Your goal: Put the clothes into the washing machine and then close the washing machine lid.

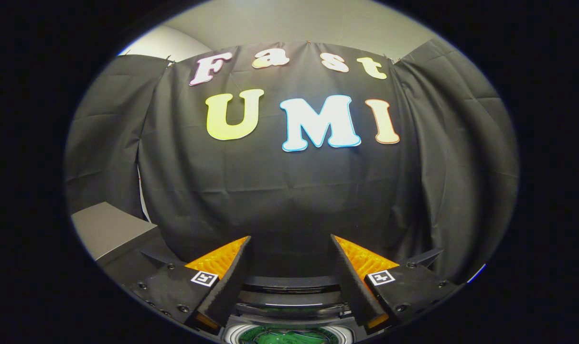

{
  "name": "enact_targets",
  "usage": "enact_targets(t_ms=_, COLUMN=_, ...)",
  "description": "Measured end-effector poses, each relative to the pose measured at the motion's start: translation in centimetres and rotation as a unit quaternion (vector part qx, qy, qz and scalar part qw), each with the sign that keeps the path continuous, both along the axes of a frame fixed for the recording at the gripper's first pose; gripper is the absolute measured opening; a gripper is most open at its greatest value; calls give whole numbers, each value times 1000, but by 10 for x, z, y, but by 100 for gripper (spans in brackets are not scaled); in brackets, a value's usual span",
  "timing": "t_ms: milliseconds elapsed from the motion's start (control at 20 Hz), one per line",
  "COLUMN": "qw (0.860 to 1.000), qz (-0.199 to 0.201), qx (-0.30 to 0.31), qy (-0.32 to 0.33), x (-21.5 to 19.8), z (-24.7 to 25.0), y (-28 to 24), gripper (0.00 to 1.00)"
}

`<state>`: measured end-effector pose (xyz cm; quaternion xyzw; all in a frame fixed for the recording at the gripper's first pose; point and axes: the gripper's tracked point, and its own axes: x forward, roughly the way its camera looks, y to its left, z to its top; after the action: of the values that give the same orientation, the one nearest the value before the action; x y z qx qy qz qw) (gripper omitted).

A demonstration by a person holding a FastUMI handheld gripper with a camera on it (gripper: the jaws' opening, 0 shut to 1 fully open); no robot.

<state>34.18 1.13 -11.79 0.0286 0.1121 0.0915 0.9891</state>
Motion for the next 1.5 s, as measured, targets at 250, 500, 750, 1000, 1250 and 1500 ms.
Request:
enact_targets(t_ms=250, qw=1000, qz=-8, qx=1, qy=-8, x=-37, z=-4, y=-5, gripper=98)
enact_targets(t_ms=500, qw=1000, qz=-18, qx=-2, qy=4, x=-68, z=-15, y=-9, gripper=98)
enact_targets(t_ms=750, qw=999, qz=-30, qx=-2, qy=28, x=-107, z=-36, y=-12, gripper=98)
enact_targets(t_ms=1000, qw=999, qz=-32, qx=3, qy=40, x=-146, z=-52, y=-6, gripper=98)
enact_targets(t_ms=1250, qw=997, qz=-39, qx=2, qy=61, x=-187, z=-72, y=1, gripper=98)
enact_targets(t_ms=1500, qw=998, qz=-39, qx=3, qy=42, x=-208, z=-52, y=6, gripper=98)
